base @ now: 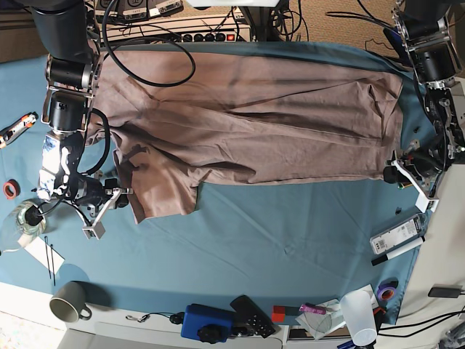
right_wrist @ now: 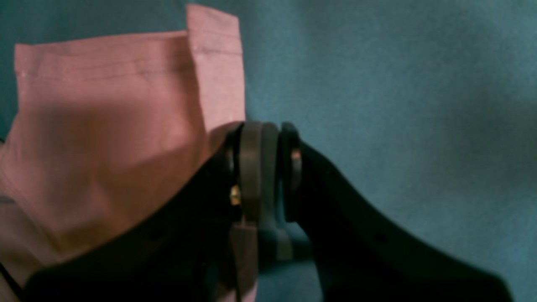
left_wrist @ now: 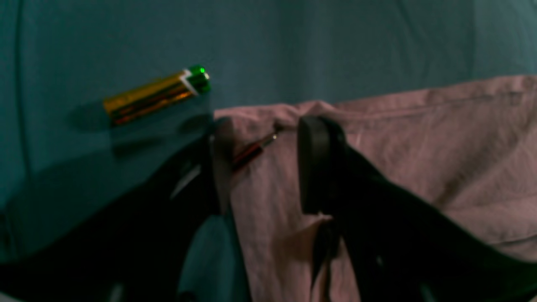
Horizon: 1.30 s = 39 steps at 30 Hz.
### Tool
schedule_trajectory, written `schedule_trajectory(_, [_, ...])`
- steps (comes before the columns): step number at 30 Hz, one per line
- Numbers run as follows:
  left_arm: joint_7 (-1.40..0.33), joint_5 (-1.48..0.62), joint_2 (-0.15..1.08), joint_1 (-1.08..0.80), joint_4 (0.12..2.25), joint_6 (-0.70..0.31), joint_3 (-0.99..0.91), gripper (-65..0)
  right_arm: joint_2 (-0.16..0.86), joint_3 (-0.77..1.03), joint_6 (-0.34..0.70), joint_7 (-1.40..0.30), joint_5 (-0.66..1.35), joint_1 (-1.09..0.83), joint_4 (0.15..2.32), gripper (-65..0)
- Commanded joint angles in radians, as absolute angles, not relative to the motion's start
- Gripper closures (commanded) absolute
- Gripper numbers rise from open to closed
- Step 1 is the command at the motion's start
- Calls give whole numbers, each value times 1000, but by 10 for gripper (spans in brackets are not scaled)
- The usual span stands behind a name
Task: Fold the T-shirt properly
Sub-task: 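Move the left gripper to the shirt's hem edge and grasp it, then pull the shirt edge with the right gripper toward the collar end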
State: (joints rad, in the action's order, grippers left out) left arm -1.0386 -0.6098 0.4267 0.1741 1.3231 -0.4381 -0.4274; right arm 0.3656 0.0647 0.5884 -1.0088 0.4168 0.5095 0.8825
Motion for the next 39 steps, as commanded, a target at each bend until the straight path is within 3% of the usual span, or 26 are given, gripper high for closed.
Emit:
schedule_trajectory(1, [-1018,-601,446,194,1336,-437,-434,-260,377,65,587,-1050,395,521,886,-91])
schedule_trajectory(15, [-934,-538,446,221,1196,-409,-434,-260,377,65,587,-1059,396,521,886,-91])
schedule_trajectory(24, [-966,-538,446,274,1134,-410,-434,-257,378,65,587,-1066,395,521,886,-91])
schedule_trajectory(35, [-1025,-531,446,274,1134,-446,-434,-157,380,65,587,-1065,396,521,886,-91])
schedule_trajectory(39, [-1037,-532,446,274,1134,-447,-434,0,380,66,586,-1065,395,521,886,-86])
